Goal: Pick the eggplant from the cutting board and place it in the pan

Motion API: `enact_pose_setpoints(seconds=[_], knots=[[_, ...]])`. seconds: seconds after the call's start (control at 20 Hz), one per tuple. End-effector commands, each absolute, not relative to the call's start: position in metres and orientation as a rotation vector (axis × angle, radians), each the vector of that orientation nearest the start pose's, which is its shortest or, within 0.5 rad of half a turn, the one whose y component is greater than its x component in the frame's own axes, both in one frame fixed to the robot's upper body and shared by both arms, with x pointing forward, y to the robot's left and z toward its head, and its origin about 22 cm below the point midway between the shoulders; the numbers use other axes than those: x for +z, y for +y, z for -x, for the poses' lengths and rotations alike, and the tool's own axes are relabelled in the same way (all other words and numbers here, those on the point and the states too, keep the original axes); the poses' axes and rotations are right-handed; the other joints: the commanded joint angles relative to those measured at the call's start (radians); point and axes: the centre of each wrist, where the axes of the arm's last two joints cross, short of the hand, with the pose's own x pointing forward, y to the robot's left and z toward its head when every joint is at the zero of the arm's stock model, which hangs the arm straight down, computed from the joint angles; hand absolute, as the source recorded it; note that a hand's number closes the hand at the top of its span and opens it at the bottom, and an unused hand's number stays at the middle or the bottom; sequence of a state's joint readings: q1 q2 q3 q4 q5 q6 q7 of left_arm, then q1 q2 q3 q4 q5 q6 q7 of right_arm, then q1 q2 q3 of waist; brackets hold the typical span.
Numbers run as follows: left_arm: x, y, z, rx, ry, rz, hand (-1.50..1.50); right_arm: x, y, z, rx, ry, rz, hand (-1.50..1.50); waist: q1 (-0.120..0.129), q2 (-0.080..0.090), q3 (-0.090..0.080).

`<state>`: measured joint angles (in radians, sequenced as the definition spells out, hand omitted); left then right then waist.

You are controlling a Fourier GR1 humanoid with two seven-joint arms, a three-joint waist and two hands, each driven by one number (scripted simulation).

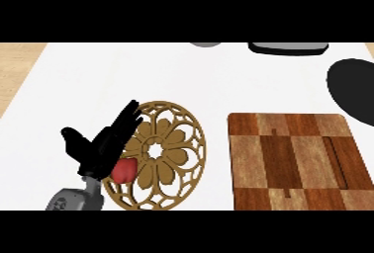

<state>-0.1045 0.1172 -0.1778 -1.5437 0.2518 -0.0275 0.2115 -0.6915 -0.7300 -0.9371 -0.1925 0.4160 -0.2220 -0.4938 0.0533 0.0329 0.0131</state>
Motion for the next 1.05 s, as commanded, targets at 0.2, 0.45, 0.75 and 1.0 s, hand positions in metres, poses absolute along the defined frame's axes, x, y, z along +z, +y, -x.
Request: enact_pose_setpoints(seconds=[0.2, 0.45, 0.75, 1.0], knots=[[0.007, 0.205, -0.255, -0.109, -1.368, 0.262, 0.0, 0.018, -0.546, -0.247, -0.301, -1.551, 0.766, -1.5, -0.015, -0.006, -0.001], [0.018, 0.213, -0.264, -0.109, -1.373, 0.271, 0.0, 0.015, -0.558, -0.225, -0.272, -1.567, 0.683, -1.5, -0.019, -0.012, -0.004], [0.009, 0.21, -0.255, -0.094, -1.387, 0.257, 0.0, 0.01, -0.574, -0.19, -0.23, -1.575, 0.662, -1.5, -0.019, -0.014, -0.003], [0.023, 0.221, -0.26, -0.114, -1.367, 0.233, 0.0, 0.011, -0.575, -0.188, -0.196, -1.582, 0.649, -1.5, -0.019, -0.019, -0.004]])
